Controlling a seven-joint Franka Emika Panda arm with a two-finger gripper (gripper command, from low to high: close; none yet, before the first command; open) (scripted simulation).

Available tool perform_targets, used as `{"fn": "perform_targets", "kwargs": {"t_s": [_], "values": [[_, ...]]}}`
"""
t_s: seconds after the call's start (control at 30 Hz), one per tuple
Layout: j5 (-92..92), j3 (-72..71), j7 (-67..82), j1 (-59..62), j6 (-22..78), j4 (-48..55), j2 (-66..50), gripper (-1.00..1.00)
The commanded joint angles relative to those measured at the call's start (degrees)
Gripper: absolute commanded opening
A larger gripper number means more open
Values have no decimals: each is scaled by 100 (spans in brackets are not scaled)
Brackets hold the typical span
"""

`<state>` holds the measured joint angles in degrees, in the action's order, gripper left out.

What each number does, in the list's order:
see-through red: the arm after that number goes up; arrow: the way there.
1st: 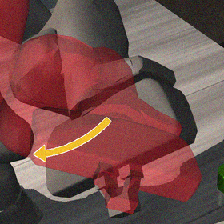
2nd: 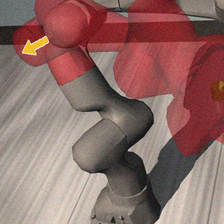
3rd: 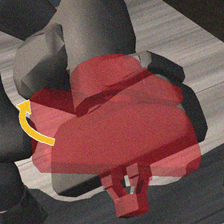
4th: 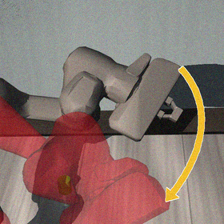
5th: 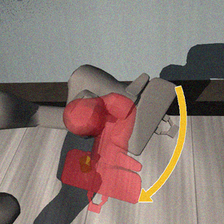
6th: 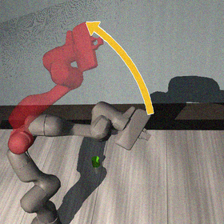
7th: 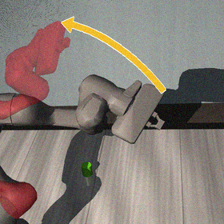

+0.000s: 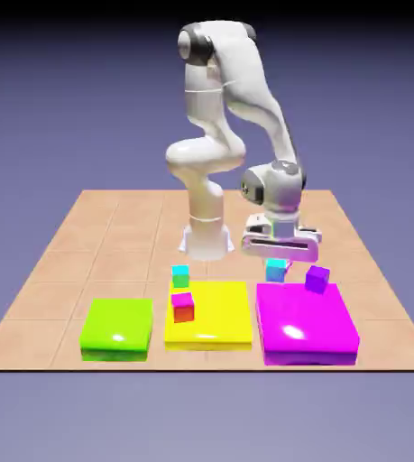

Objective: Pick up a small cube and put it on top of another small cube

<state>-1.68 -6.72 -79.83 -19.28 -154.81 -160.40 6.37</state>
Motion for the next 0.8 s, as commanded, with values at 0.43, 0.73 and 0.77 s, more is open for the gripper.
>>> {"fn": "perform_targets", "kwargs": {"t_s": [0.43,0.73,0.77], "values": [[250,942,3020,2504,1258,951,310,-100],[168,923,3079,2515,34,805,-769,100],[184,927,3068,2513,269,833,-562,100]]}}
